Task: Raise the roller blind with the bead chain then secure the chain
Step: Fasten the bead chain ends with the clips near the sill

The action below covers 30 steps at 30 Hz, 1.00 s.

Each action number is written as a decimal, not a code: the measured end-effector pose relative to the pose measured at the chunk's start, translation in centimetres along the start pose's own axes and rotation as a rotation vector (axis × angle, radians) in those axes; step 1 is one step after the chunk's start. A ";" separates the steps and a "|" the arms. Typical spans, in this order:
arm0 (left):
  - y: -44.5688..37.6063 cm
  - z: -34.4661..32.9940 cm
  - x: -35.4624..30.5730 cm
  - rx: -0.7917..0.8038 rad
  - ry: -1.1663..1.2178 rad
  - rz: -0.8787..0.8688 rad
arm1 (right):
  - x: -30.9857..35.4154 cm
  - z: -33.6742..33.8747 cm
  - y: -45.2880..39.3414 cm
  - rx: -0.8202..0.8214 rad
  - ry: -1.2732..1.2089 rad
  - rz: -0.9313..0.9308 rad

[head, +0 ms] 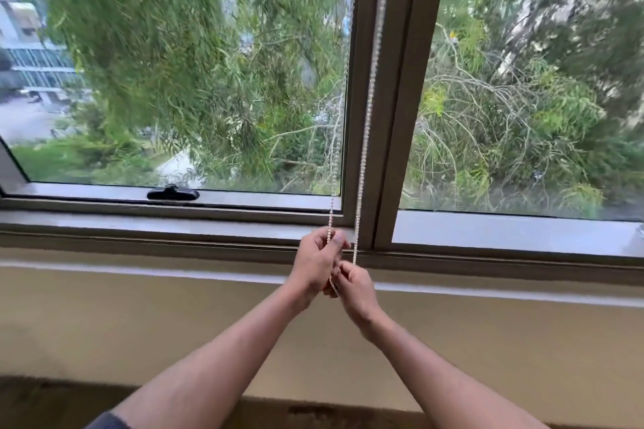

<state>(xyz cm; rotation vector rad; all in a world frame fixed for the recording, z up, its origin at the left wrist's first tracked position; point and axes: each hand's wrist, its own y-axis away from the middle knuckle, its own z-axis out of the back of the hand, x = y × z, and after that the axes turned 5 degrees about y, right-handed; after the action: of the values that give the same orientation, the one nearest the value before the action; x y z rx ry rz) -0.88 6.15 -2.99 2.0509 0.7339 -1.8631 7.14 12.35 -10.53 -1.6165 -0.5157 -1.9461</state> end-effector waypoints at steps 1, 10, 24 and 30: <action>-0.3 -0.1 0.5 0.010 -0.008 0.009 | -0.5 0.2 -0.6 -0.023 0.069 0.049; -3.7 -0.3 3.3 0.041 -0.090 0.062 | -4.5 1.8 -3.3 -0.291 0.269 0.398; -3.8 0.9 6.4 -0.208 -0.123 -0.018 | -6.5 1.8 -3.9 -0.116 0.275 0.746; -3.0 1.4 7.9 -0.217 -0.278 -0.136 | -7.2 2.9 -3.4 -0.067 0.414 0.838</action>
<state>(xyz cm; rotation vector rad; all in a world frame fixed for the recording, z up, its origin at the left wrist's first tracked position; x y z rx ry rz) -3.32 9.41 -10.48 1.6051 0.9705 -1.9882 8.13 17.99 -16.77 -1.1298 0.3538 -1.5593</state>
